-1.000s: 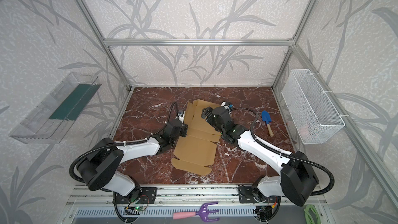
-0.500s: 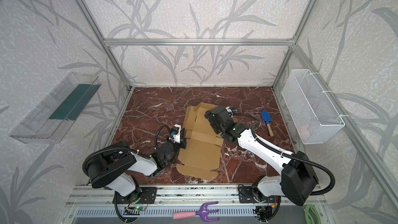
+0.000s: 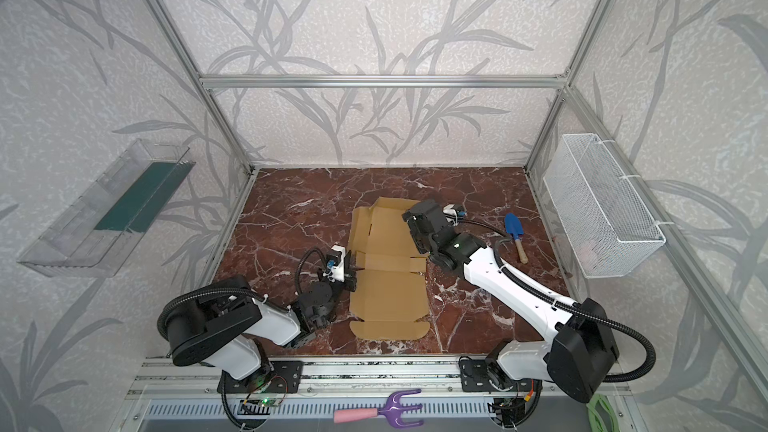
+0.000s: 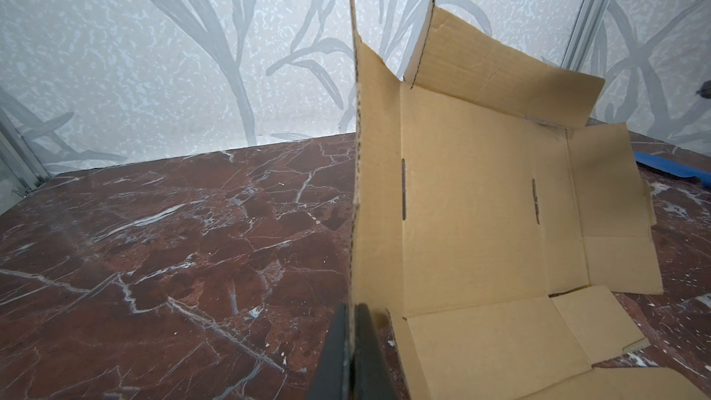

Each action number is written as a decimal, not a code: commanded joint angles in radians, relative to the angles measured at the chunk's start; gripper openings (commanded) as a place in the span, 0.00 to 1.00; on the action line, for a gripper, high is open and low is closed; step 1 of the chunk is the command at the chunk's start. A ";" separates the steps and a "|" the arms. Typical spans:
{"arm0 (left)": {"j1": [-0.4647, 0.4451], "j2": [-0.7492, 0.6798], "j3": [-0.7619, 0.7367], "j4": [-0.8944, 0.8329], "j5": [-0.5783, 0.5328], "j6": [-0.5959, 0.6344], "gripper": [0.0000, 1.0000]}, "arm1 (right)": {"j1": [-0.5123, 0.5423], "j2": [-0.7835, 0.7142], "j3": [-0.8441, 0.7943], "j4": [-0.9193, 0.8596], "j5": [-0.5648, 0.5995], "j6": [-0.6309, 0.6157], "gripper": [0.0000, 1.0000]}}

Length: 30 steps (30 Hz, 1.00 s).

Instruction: Fold the paper box

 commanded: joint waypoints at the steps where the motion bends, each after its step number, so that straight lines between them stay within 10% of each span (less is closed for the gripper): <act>1: -0.019 -0.016 -0.005 0.050 -0.034 0.022 0.00 | -0.027 0.044 0.055 -0.002 -0.043 0.041 0.76; 30: -0.062 -0.022 -0.012 0.051 -0.076 0.038 0.00 | -0.155 0.323 0.278 -0.023 -0.205 0.105 0.64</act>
